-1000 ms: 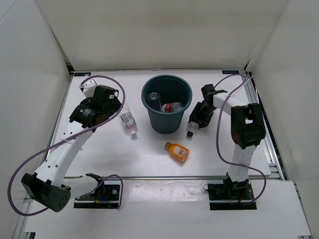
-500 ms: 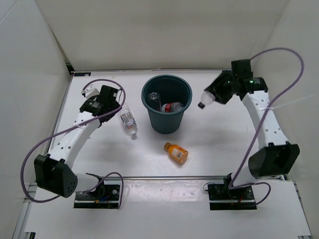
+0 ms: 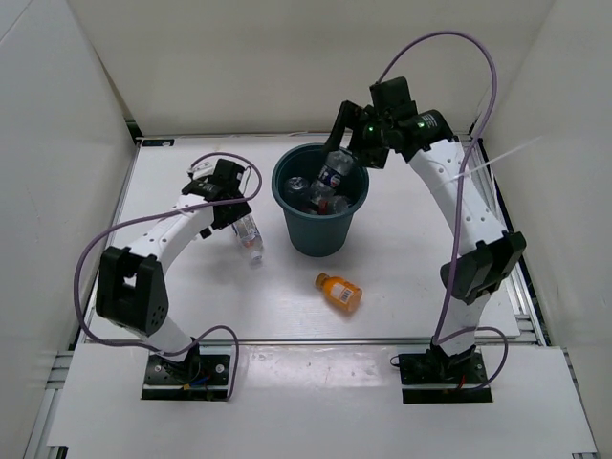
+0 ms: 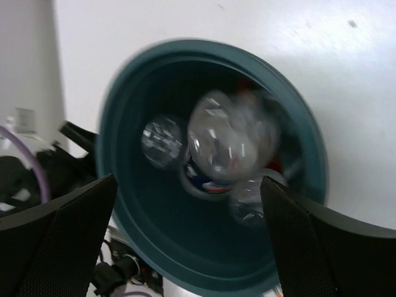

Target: Put the plastic bottles in the bin

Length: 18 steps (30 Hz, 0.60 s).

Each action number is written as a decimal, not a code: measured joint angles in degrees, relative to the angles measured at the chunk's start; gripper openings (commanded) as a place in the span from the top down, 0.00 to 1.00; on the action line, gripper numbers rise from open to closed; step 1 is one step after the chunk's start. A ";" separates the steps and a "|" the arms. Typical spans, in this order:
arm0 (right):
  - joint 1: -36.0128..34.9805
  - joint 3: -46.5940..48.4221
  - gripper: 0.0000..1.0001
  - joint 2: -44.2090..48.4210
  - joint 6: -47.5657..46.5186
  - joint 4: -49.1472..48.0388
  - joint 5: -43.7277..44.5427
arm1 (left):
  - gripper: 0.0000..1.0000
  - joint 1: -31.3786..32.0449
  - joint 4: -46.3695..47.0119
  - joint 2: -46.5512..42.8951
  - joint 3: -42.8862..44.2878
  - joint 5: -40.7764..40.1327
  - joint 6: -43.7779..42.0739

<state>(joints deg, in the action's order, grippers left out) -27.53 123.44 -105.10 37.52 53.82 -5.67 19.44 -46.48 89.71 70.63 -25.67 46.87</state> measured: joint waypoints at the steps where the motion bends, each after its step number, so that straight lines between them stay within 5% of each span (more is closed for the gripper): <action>1: 0.20 -0.81 0.00 -0.02 -0.26 1.29 0.48 | 0.00 0.02 0.31 0.85 0.26 0.20 -0.31; 18: 1.14 -12.41 0.00 19.10 -3.43 6.64 -1.05 | 0.01 0.66 8.20 18.01 3.06 3.21 -1.18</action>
<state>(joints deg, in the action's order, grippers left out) -26.39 111.02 -86.00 34.09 60.47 -6.72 20.10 -38.28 107.72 73.69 -22.46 45.69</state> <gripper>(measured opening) 0.998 0.999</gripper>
